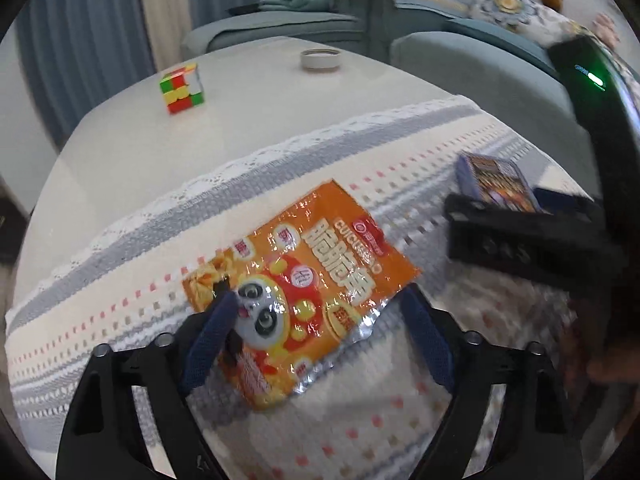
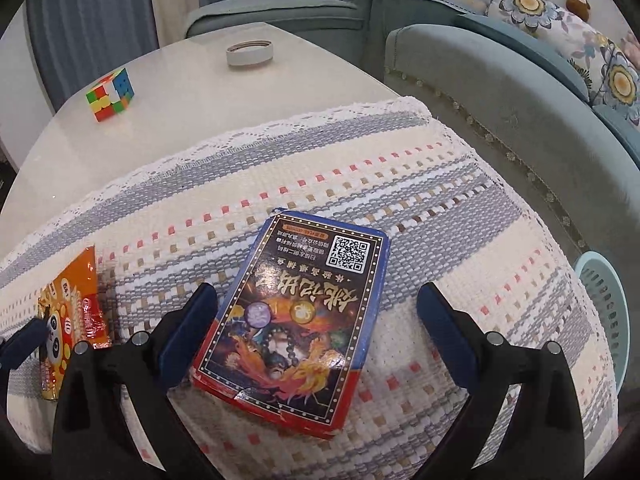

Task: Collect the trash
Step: 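Grasp the orange snack bag with left tool while right tool grasps the card box, then carry the snack bag and card box over the blue basket and open both tools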

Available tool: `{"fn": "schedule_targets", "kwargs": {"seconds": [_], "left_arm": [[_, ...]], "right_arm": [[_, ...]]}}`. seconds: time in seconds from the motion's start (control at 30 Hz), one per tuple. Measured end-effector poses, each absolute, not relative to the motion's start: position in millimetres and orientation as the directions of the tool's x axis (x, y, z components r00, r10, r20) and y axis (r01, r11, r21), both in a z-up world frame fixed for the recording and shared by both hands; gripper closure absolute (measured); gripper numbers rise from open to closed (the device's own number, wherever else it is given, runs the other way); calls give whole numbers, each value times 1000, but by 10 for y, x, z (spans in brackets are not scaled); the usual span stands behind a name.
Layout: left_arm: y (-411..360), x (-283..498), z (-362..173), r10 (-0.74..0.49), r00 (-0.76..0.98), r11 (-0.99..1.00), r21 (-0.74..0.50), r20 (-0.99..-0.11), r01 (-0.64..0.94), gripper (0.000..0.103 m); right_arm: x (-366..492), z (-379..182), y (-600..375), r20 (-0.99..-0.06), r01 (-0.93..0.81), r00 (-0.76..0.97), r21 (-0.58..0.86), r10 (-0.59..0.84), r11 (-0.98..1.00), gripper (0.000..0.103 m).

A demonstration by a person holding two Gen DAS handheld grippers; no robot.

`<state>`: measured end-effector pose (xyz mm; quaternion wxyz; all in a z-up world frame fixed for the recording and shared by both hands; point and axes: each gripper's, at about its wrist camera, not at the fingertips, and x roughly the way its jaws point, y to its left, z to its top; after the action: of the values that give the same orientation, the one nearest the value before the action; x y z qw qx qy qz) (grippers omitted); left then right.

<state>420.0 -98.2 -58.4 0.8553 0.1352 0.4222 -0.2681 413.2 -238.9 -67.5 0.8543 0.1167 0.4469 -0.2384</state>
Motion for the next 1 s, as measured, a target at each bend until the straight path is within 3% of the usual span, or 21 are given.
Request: {"fn": "schedule_targets", "kwargs": {"seconds": [0.03,0.07,0.1,0.13,0.37,0.6,0.83,1.0], "left_arm": [[-997,4222,-579,-345,500,825,-3,-794,565,41],[-1013,4248,-574,-329,513,839,5,-793,545,65],[-1037,4272,-558,-302,535,855,23,-789,517,93],[-1042,4281,-545,-308,533,858,12,-788,513,100],[-978,3999,-452,-376,541,844,-37,-752,535,103],[-856,3534,-114,-336,634,888,-8,-696,461,103],[-814,3070,310,-354,646,901,-61,-676,430,103],[-978,2595,551,-349,660,894,-27,-665,446,103]], "right_arm": [[4133,-672,-2393,-818,511,489,-11,-302,859,11],[4122,-662,-2396,-815,512,494,-7,-302,859,16],[4098,-647,-2404,-810,516,500,-7,-308,856,28],[4054,-629,-2413,-803,522,505,-7,-315,853,47],[3841,-518,-2558,-760,448,616,123,-206,885,47],[3298,-301,-2458,-683,372,696,80,-221,925,47],[2678,30,-2428,-631,317,757,127,-170,940,47],[2043,227,-2501,-578,306,800,158,-163,939,47]]}}
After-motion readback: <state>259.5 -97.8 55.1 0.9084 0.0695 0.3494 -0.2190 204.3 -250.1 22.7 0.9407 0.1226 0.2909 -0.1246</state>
